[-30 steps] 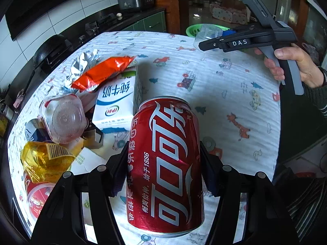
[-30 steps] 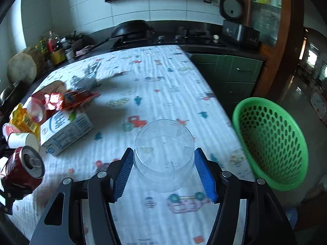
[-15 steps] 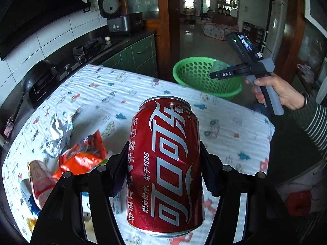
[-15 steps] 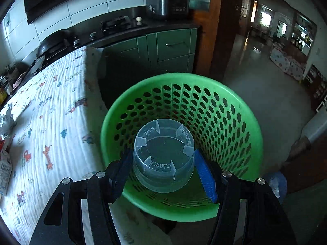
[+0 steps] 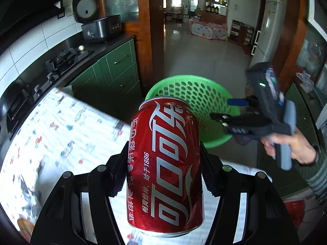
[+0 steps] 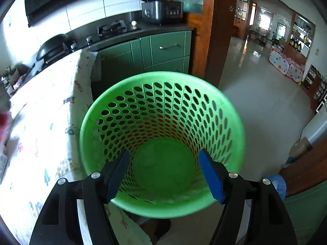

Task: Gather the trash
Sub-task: 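Carry the cup into the green basket and open the right tool while the left tool grasps the can, then carry the red Coca-Cola can over the green basket and release it with the left tool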

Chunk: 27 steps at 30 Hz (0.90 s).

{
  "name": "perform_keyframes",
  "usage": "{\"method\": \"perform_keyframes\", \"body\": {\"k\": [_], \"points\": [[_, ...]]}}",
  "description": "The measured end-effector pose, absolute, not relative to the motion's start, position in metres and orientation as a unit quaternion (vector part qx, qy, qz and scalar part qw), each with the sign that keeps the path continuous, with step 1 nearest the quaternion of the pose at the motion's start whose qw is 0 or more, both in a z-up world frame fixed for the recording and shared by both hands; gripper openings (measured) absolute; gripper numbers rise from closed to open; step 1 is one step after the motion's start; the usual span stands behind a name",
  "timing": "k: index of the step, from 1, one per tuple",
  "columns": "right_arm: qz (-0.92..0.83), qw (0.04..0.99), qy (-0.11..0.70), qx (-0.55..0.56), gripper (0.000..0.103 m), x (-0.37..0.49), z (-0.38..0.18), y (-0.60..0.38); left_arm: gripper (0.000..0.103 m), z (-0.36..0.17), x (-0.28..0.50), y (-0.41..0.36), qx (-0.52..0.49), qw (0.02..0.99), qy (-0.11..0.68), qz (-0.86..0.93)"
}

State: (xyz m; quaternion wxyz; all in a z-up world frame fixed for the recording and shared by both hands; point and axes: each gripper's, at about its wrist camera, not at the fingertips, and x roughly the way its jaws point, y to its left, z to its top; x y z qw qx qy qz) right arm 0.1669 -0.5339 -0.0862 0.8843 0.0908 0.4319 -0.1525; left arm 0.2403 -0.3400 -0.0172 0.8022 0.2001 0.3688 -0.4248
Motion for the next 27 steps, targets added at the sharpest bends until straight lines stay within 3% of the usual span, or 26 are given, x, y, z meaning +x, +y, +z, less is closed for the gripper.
{"method": "perform_keyframes", "body": {"k": [19, 23, 27], "points": [[-0.172, 0.913, 0.360, 0.084, 0.082, 0.062, -0.051, -0.524, 0.063, -0.060, 0.265, -0.503, 0.195, 0.770, 0.426, -0.432], [-0.176, 0.914, 0.357, 0.075, 0.082, 0.049, -0.052, -0.518, 0.079, -0.065, 0.265, -0.512, 0.191, 0.772, 0.429, -0.429], [-0.174, 0.915, 0.356, 0.079, 0.082, 0.040, -0.051, -0.514, 0.080, -0.060, 0.261, -0.506, 0.189, 0.777, 0.424, -0.425]]}}
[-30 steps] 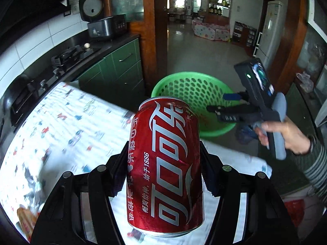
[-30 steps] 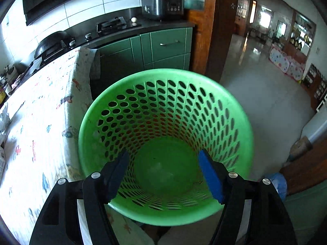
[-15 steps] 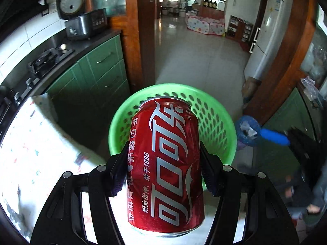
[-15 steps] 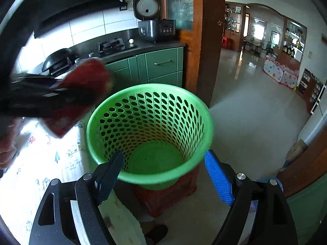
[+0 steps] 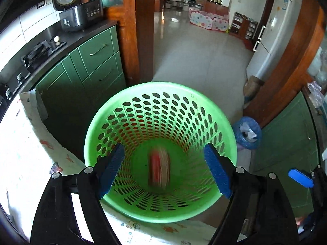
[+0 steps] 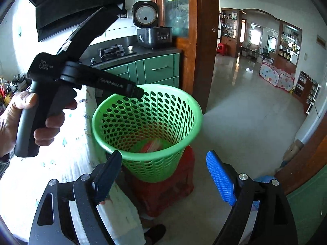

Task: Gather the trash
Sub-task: 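Carry the red Coca-Cola can over the green basket and release it with the left tool, then grasp the white paper cup with the left tool while the right tool grasps the orange snack bag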

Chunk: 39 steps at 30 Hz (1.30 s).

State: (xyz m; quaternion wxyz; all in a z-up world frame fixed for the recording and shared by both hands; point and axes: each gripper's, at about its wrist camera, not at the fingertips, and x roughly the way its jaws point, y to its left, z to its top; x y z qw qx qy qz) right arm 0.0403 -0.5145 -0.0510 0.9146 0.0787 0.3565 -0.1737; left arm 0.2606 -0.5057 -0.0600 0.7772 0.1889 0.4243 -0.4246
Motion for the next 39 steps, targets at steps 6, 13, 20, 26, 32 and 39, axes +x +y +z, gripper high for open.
{"method": "perform_keyframes", "body": {"k": [6, 13, 20, 26, 32, 39], "points": [[-0.169, 0.919, 0.348, 0.076, 0.084, 0.032, -0.040, -0.501, 0.080, -0.034, 0.252, -0.467, 0.176, 0.795, 0.397, -0.424], [-0.150, 0.929, 0.330, 0.069, 0.086, 0.030, -0.023, -0.465, 0.080, -0.003, 0.232, -0.398, 0.165, 0.826, 0.366, -0.395], [-0.106, 0.939, 0.323, 0.054, 0.086, 0.044, -0.011, -0.412, 0.080, 0.014, 0.216, -0.316, 0.143, 0.854, 0.353, -0.354], [-0.061, 0.945, 0.319, 0.033, 0.086, 0.067, -0.003, -0.365, 0.080, 0.018, 0.206, -0.245, 0.124, 0.880, 0.346, -0.302], [-0.017, 0.947, 0.320, 0.019, 0.086, 0.090, 0.000, -0.323, 0.080, 0.022, 0.201, -0.176, 0.107, 0.906, 0.334, -0.238], [0.035, 0.944, 0.328, 0.003, 0.086, 0.116, -0.001, -0.276, 0.080, 0.023, 0.196, -0.096, 0.080, 0.926, 0.326, -0.174]]}}
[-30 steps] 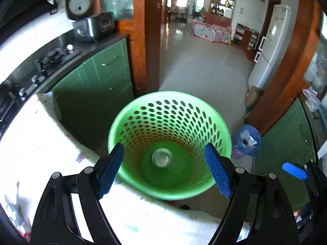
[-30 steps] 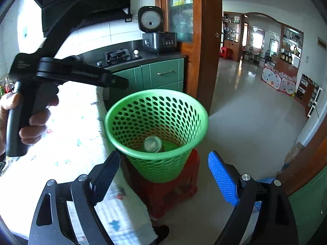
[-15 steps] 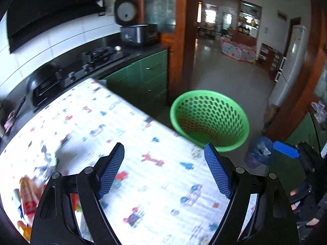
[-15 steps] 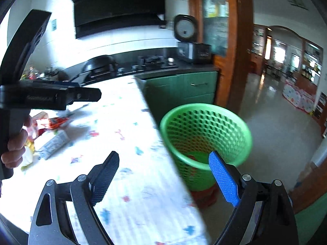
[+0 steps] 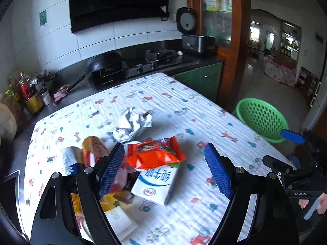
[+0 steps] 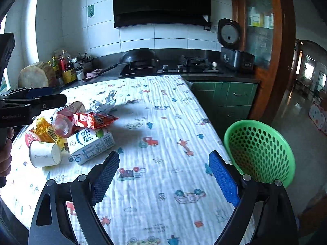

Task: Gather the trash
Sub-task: 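Grasp the white paper cup with the left tool while the right tool grasps the orange snack bag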

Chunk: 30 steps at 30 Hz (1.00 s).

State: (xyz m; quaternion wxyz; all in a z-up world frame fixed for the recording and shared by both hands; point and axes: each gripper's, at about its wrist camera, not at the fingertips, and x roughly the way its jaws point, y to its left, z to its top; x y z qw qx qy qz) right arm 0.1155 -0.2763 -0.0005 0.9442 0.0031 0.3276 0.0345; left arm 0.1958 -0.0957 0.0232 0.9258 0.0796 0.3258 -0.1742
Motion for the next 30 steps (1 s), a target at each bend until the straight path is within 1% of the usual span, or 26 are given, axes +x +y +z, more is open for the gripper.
{"method": "perform_keyframes", "body": {"k": [7, 16, 21, 27, 28, 30], "points": [[0.090, 0.938, 0.333, -0.010, 0.086, 0.140, 0.002, -0.235, 0.080, 0.017, 0.183, -0.031, 0.050, 0.934, 0.330, -0.125], [0.156, 0.923, 0.349, -0.040, 0.086, 0.169, -0.009, -0.186, 0.080, 0.001, 0.146, 0.022, 0.028, 0.932, 0.347, -0.098], [0.181, 0.916, 0.351, -0.070, 0.085, 0.184, -0.011, -0.163, 0.080, -0.015, 0.129, 0.040, 0.019, 0.927, 0.363, -0.094], [0.200, 0.906, 0.355, -0.110, 0.084, 0.205, -0.015, -0.142, 0.079, -0.035, 0.118, 0.042, 0.027, 0.917, 0.384, -0.103], [0.203, 0.904, 0.357, -0.116, 0.084, 0.208, -0.016, -0.140, 0.078, -0.039, 0.118, 0.041, 0.025, 0.915, 0.389, -0.105], [0.210, 0.901, 0.359, -0.127, 0.084, 0.215, -0.019, -0.136, 0.072, -0.047, 0.119, 0.042, 0.017, 0.910, 0.399, -0.112]]}}
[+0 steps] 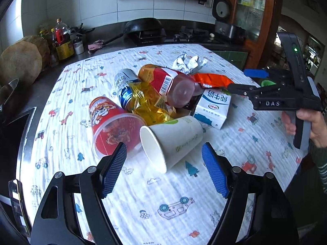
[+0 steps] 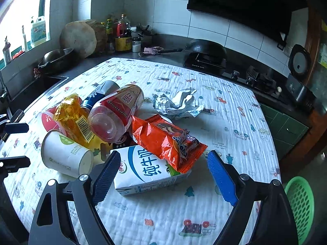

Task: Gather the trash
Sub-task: 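Grasp the white paper cup with the left tool while the right tool grasps the orange snack bag, then carry the orange bag into the green basket and open the right tool while the left tool holds the cup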

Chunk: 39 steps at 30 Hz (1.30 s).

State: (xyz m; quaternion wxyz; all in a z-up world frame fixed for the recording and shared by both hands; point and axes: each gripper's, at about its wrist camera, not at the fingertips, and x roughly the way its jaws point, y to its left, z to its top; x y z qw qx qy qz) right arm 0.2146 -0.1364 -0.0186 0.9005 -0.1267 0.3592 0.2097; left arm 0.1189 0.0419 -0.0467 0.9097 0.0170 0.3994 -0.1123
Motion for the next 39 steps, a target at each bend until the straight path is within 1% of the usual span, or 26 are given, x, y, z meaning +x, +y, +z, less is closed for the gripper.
{"method": "perform_keyframes", "body": {"k": [1, 3, 6, 10, 12, 13, 16, 17, 18, 19, 21, 22, 24, 27, 30, 35, 39], "points": [[0.214, 0.898, 0.362, -0.132, 0.084, 0.218, -0.020, -0.135, 0.070, -0.050, 0.120, 0.042, 0.013, 0.907, 0.403, -0.116], [0.217, 0.894, 0.366, -0.142, 0.084, 0.226, -0.024, -0.131, 0.060, -0.059, 0.123, 0.041, 0.007, 0.902, 0.414, -0.123], [0.221, 0.887, 0.369, -0.166, 0.083, 0.236, -0.029, -0.125, 0.056, -0.067, 0.128, 0.040, 0.002, 0.897, 0.423, -0.130], [0.226, 0.876, 0.378, -0.198, 0.083, 0.249, -0.038, -0.116, 0.056, -0.071, 0.132, 0.033, 0.003, 0.894, 0.422, -0.151], [0.226, 0.871, 0.384, -0.207, 0.077, 0.255, -0.044, -0.113, 0.054, -0.072, 0.133, 0.029, 0.007, 0.893, 0.423, -0.154], [0.224, 0.869, 0.387, -0.210, 0.076, 0.259, -0.047, -0.112, 0.052, -0.073, 0.135, 0.027, 0.009, 0.892, 0.424, -0.155], [0.223, 0.866, 0.394, -0.213, 0.072, 0.266, -0.054, -0.111, 0.045, -0.077, 0.138, 0.024, 0.010, 0.889, 0.429, -0.158], [0.221, 0.866, 0.394, -0.213, 0.069, 0.268, -0.055, -0.111, 0.041, -0.078, 0.139, 0.024, 0.009, 0.889, 0.430, -0.159], [0.221, 0.868, 0.394, -0.207, 0.065, 0.271, -0.055, -0.113, 0.036, -0.078, 0.140, 0.024, 0.007, 0.888, 0.430, -0.159], [0.220, 0.869, 0.396, -0.202, 0.062, 0.272, -0.055, -0.114, 0.033, -0.079, 0.140, 0.024, 0.005, 0.888, 0.431, -0.160], [0.213, 0.871, 0.396, -0.197, 0.053, 0.275, -0.054, -0.116, 0.024, -0.079, 0.141, 0.024, 0.001, 0.888, 0.431, -0.161], [0.214, 0.871, 0.397, -0.194, 0.051, 0.276, -0.053, -0.118, 0.023, -0.079, 0.141, 0.023, -0.001, 0.887, 0.431, -0.164], [0.208, 0.873, 0.398, -0.189, 0.038, 0.277, -0.052, -0.121, 0.017, -0.078, 0.139, 0.022, 0.000, 0.888, 0.428, -0.167], [0.204, 0.877, 0.398, -0.174, 0.030, 0.276, -0.050, -0.128, 0.009, -0.074, 0.136, 0.018, 0.010, 0.892, 0.421, -0.165], [0.203, 0.883, 0.396, -0.151, 0.023, 0.274, -0.045, -0.136, 0.006, -0.071, 0.136, 0.017, 0.008, 0.893, 0.417, -0.169], [0.201, 0.890, 0.387, -0.130, 0.020, 0.266, -0.036, -0.145, 0.003, -0.064, 0.134, 0.016, 0.005, 0.894, 0.413, -0.174], [0.199, 0.897, 0.379, -0.111, 0.019, 0.258, -0.027, -0.153, 0.002, -0.056, 0.130, 0.015, 0.003, 0.896, 0.405, -0.180]]}}
